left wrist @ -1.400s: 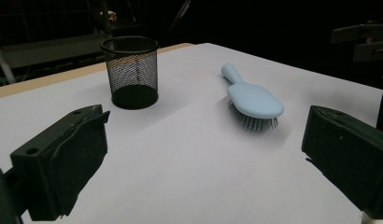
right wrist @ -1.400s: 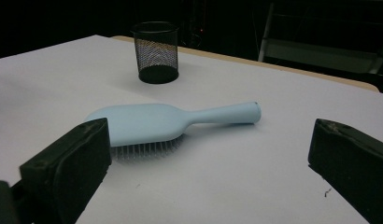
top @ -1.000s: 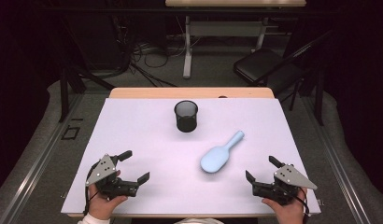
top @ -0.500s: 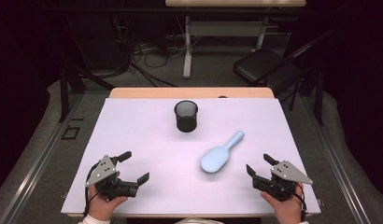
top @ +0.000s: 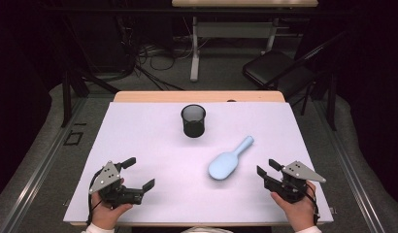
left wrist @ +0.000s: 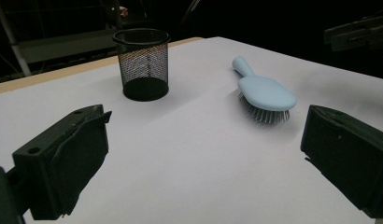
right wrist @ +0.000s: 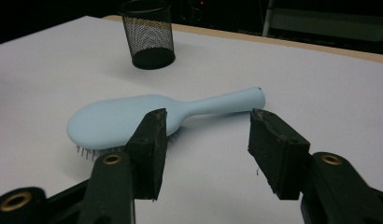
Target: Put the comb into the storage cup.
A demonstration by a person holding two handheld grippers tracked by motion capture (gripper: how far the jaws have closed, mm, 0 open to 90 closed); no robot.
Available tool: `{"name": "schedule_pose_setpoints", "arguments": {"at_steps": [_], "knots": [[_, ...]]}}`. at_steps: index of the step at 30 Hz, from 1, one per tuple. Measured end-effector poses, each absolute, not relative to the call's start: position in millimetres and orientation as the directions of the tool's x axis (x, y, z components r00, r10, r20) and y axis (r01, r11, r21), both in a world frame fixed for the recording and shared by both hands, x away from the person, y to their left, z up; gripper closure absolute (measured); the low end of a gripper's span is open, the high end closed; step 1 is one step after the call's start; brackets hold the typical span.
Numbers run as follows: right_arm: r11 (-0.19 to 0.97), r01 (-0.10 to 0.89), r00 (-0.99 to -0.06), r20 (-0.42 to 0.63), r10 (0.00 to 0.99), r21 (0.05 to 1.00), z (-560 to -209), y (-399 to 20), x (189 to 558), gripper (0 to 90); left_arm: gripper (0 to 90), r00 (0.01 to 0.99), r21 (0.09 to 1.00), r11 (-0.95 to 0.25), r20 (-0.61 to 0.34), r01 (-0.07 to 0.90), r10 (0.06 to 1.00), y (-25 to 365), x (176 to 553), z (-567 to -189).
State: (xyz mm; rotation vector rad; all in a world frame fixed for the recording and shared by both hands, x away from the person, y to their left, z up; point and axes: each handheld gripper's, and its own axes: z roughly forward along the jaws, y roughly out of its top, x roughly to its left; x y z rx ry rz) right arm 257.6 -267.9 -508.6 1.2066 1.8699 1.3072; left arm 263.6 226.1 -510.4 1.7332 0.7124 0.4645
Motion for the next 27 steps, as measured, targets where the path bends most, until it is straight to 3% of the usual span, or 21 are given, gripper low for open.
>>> {"name": "schedule_pose_setpoints", "arguments": {"at_steps": [27], "knots": [[0.172,0.487,-0.442,0.072,0.894,0.856,-470,-264,309,59.6,1.9,0.732,0.956,-0.165,-0.070,0.244,0.678,227,265,-511]]}}
